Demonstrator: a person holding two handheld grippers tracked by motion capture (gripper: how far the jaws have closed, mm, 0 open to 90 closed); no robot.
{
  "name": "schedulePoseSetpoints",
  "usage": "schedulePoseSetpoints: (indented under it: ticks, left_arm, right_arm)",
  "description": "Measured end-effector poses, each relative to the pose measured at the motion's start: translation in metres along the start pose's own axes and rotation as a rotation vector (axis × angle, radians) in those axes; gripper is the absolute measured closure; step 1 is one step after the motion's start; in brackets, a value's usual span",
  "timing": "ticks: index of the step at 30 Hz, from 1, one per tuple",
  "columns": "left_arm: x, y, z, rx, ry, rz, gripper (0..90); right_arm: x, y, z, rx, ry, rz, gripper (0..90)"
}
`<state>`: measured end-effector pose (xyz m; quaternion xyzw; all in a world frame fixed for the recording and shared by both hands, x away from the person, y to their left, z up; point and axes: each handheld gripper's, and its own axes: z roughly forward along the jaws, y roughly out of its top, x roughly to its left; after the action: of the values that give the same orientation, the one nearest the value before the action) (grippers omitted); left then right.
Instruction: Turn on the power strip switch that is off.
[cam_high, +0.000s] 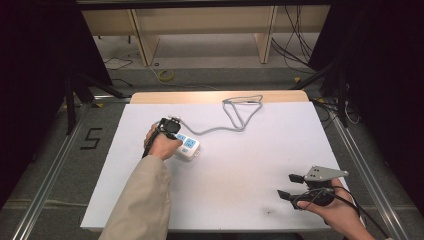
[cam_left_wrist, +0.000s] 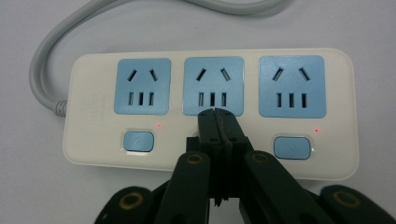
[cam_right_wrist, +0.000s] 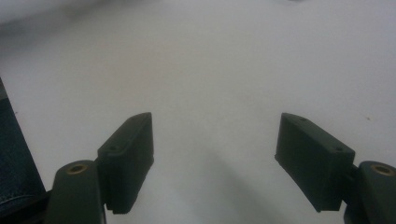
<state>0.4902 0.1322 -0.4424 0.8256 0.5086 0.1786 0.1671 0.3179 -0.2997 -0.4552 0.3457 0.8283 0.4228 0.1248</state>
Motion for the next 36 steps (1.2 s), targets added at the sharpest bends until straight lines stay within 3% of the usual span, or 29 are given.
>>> schedulePoseSetpoints:
  ticks: [36]
  left_arm:
    - [-0.0016,-0.0012,-0.0003,-0.013,0.012,0.021,90.0]
  right_arm:
    - [-0.0006,0.0003,0.0000,-0.004,0.000,0.006,27.9]
